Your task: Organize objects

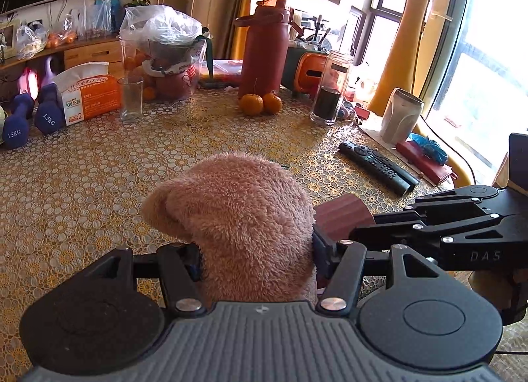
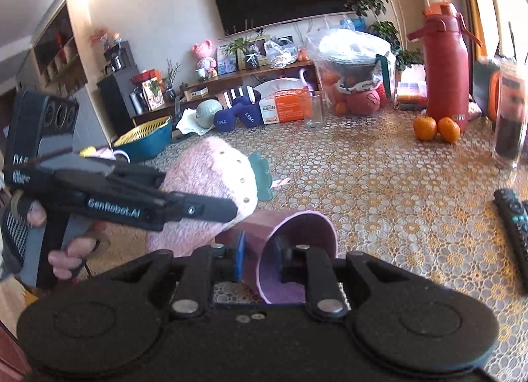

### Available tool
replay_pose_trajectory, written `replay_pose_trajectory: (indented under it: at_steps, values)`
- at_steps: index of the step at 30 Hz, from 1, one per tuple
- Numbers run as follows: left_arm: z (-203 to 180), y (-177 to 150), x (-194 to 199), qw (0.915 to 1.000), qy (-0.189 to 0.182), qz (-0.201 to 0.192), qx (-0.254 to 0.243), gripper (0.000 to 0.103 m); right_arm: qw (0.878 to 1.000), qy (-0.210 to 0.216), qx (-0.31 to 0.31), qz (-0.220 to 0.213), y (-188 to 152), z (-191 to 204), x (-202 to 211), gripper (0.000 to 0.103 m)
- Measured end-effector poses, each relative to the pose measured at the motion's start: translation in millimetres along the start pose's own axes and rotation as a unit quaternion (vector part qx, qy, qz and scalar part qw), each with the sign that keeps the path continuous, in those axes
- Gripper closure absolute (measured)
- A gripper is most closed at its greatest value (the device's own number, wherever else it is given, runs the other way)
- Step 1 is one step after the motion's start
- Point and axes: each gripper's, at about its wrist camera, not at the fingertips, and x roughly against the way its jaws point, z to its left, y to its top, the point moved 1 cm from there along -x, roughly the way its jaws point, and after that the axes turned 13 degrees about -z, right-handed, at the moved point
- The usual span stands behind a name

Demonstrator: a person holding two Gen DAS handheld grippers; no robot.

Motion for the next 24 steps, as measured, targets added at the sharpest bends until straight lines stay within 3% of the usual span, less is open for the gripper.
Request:
replay_pose_trajectory:
  at_steps: [2,4,7,11,13,20,24]
  values:
    - [0.9,1.7,5.4,1.0000,0.003,0.001,0.002,0.043,1.000,0.007,-0.016,-0.003,0.2,-3.4,-0.2,0.091]
    - [0.1,6.8,9.9,1.0000,0.003,-0.003,0.001,0.043,1.000,0.015,0.010,-0.005,-1.8,3.2,-0.6,0.092]
    - [-8.9,16.2,16.9,0.9995,-0.023,-0.018,0.008,0.043,0.999,0.023,0.048,-0.004,-3.9,16.6,0.1,0.093]
    - [-33.9,21.1,21.7,0.9979,-0.050,-0.030,-0.026,0.043,0.995,0.034,0.089,0.000,-6.2,33.7,-2.4,0.095]
    - [-39.5,18.3,19.6,0.9978,-0.044,-0.029,-0.041,0.043,0.995,0.034,0.097,0.000,-7.0,37.8,-3.1,0.095]
    - [-24.4,13.9,17.0,0.9989,-0.042,-0.023,0.001,0.043,0.995,0.032,0.090,0.000,-7.0,35.5,-0.7,0.095]
    - [-14.2,7.1,11.8,0.9998,-0.017,-0.014,-0.001,0.043,0.995,0.031,0.092,0.000,-7.2,35.5,0.0,0.094]
